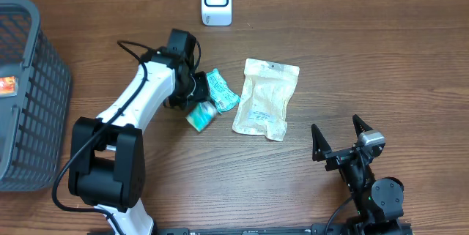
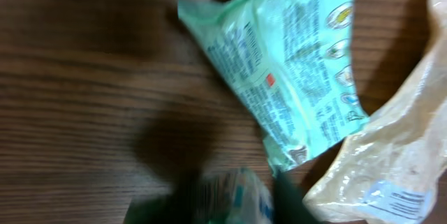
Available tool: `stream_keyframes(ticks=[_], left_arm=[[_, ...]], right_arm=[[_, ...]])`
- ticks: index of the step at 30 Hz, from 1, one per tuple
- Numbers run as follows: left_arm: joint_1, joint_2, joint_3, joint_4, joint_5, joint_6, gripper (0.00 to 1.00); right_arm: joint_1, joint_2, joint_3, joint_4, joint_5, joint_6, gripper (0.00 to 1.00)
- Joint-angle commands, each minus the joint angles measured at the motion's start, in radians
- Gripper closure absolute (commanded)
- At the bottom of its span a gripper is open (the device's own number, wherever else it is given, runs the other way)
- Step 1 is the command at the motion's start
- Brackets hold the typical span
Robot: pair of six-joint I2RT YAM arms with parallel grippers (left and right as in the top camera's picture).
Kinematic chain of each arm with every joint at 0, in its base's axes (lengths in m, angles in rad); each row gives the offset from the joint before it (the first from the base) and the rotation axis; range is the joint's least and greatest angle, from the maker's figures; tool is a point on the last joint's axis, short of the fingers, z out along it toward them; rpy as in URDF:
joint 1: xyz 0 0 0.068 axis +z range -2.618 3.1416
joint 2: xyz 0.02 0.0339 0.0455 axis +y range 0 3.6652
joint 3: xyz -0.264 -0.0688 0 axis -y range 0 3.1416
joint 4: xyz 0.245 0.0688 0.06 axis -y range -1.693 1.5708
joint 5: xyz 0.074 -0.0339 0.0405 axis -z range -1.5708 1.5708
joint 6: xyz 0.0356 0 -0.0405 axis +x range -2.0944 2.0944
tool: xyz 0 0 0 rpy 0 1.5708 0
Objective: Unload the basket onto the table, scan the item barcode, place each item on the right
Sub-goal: 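Lift the Kleenex packet out and set it beside the green packet, then move the left gripper back into the basket toward the green-lidded jar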
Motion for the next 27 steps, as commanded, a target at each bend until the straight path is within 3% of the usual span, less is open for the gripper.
stream_keyframes(ticks=[1, 9, 14, 20, 27], left_arm=[[-0.008, -0.004, -0.033, 0.02, 0.007, -0.079, 0.0], [0.008, -0.046, 0.076, -0.035, 0.034, -0.016, 0.0], [0.048, -0.114, 0.349, -0.206, -0.015, 0.079, 0.0], [0.133, -0.161, 0.722, -0.397, -0.06, 0.29, 0.0], [0.318, -0.169, 0.987, -0.578, -0.243, 0.314, 0.0]], right_arm=[[0.004, -0.009, -0.01, 0.007, -0.001, -0.001, 0.0], [0.004, -0.009, -0.01, 0.007, -0.001, -0.001, 0.0], [0.004, -0.009, -0.01, 0.007, -0.001, -0.001, 0.0], [0.004, -0.009, -0.01, 0.007, -0.001, -0.001, 0.0], [0.004, -0.009, -0.01, 0.007, -0.001, -0.001, 0.0]])
